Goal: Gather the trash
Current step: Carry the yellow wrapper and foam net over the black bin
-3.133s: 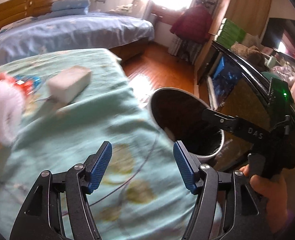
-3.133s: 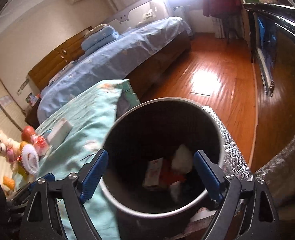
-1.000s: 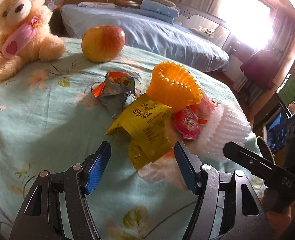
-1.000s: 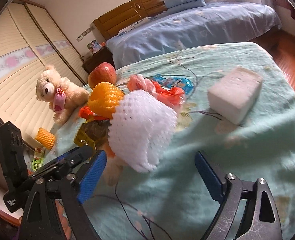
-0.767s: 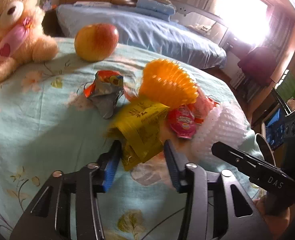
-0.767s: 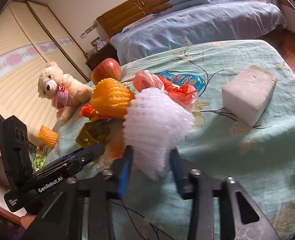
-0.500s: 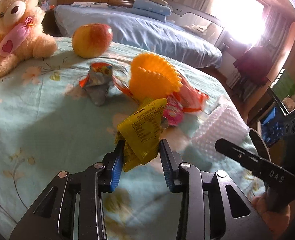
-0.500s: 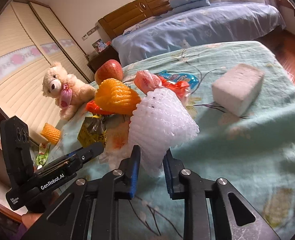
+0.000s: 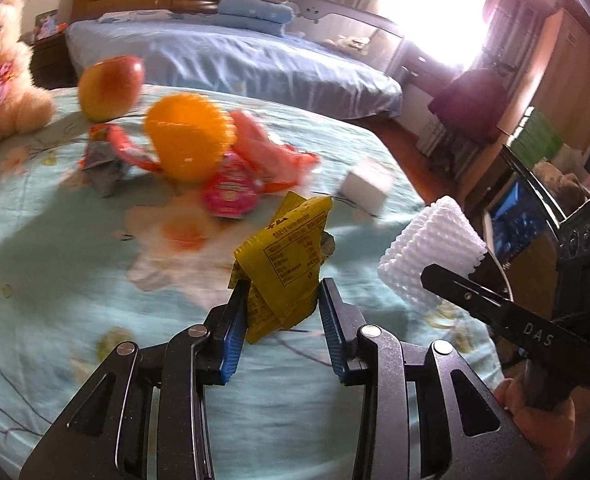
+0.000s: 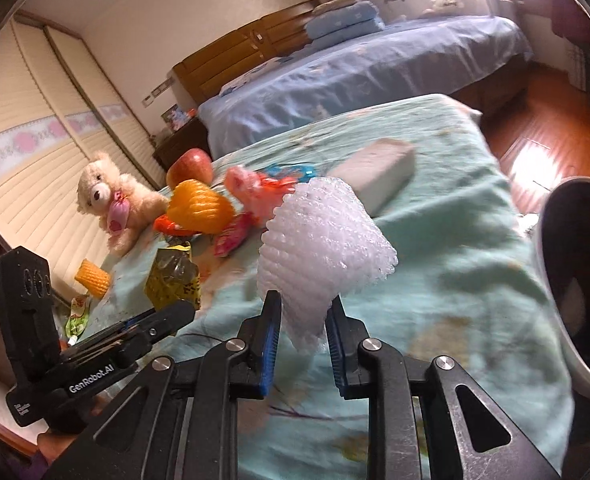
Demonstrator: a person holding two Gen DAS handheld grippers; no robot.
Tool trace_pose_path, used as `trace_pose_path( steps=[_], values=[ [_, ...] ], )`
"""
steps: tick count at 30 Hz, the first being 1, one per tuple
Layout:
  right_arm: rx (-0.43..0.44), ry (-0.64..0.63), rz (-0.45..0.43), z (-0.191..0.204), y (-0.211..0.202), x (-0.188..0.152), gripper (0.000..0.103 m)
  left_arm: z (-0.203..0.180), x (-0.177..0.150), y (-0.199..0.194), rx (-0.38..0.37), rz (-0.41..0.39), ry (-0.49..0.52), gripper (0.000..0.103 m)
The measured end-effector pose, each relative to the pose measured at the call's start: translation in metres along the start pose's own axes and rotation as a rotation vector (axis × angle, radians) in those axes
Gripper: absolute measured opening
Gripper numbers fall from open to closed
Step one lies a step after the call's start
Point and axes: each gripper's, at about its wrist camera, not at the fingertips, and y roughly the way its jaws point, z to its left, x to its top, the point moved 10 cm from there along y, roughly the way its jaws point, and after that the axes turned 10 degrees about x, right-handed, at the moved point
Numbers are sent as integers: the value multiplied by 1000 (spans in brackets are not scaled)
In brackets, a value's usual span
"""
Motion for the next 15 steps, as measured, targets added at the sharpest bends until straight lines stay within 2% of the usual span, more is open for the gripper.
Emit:
trace_pose_path(
  steps=[15],
  values=[
    [-106,66,-88,-63,-68,-1,23,-81,-3,1,-89,8,125,34]
  ],
)
